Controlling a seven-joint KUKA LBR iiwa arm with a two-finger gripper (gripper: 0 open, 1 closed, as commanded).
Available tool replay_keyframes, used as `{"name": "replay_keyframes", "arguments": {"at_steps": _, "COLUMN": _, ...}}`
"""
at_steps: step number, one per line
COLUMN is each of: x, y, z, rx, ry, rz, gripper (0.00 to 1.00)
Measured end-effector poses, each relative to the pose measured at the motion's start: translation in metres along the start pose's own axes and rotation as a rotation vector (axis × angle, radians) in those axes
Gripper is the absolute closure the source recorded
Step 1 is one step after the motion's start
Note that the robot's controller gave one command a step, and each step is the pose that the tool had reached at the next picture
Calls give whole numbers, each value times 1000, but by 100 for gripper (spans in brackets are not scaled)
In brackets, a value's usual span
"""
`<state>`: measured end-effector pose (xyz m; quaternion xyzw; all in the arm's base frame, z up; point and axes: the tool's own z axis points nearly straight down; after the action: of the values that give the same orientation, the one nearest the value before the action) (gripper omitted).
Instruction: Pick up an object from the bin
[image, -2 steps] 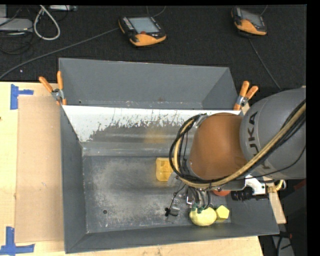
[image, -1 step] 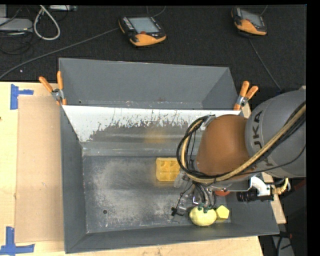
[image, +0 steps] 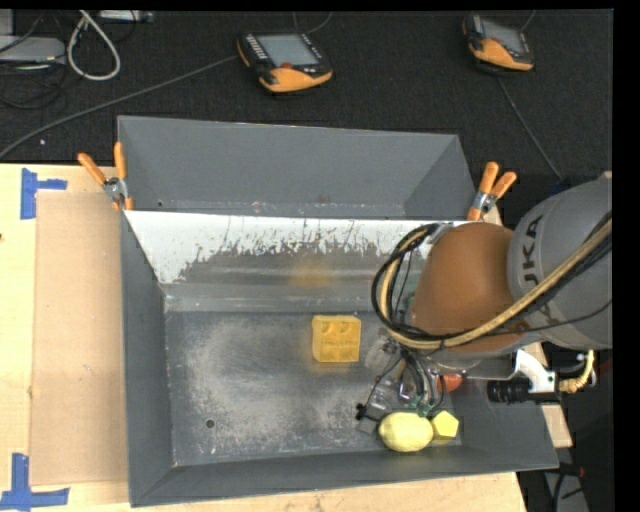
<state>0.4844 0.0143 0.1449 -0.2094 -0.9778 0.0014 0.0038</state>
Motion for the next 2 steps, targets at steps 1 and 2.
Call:
{"name": "replay_keyframes", "arguments": {"at_steps": 1, "x": -8, "y": -18, "z": -2, "rx": 1, "ry": 3, "rz": 3, "gripper": 0}}
{"name": "replay_keyframes", "arguments": {"at_steps": 2, "x": -21, "y": -46, "z": -2, "rx": 1, "ry": 1, "rz": 107, "gripper": 0}}
